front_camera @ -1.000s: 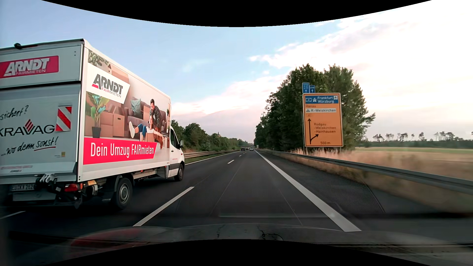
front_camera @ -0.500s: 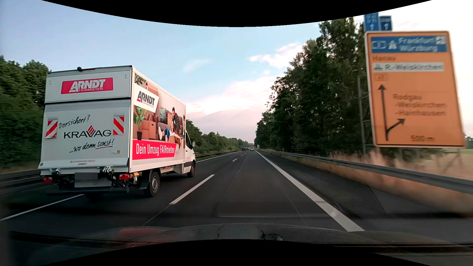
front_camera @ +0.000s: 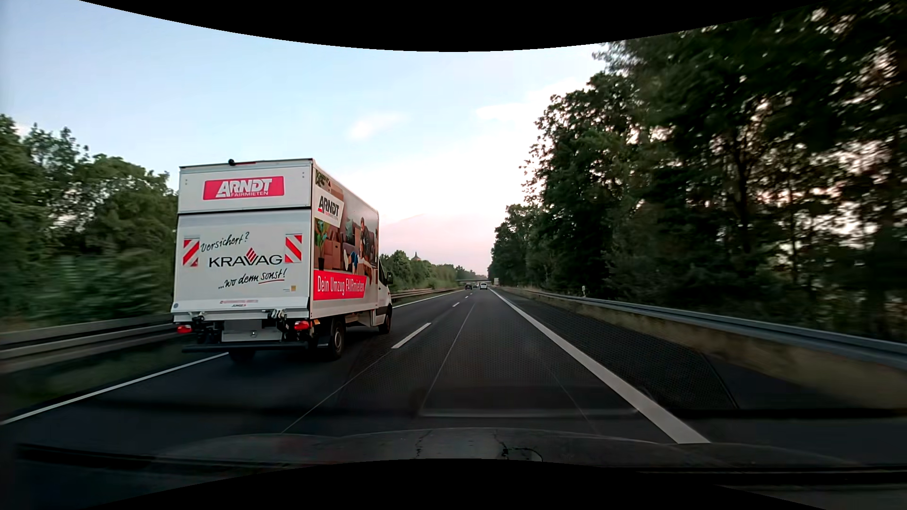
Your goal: Follow the waypoints while adhering to traffic rules and regulations
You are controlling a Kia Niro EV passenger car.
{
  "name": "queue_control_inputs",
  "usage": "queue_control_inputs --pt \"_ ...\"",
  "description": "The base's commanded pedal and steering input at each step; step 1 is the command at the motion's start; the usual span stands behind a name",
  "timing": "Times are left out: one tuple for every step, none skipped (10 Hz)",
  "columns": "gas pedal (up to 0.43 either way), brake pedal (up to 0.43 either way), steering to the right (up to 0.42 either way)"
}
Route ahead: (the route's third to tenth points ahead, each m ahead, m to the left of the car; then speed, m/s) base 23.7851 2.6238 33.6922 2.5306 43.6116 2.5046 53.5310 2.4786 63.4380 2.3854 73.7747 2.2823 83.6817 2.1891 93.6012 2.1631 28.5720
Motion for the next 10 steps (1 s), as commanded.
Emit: queue_control_inputs --pt "0.15 0.0 -0.004" --pt "0.15 0.0 -0.004" --pt "0.15 0.0 -0.004" --pt "0.15 0.0 -0.004" --pt "0.15 0.0 -0.001" --pt "0.15 0.0 0.0" --pt "0.15 0.0 0.0" --pt "0.15 0.0 0.0" --pt "0.15 0.0 0.0" --pt "0.15 0.0 0.0"
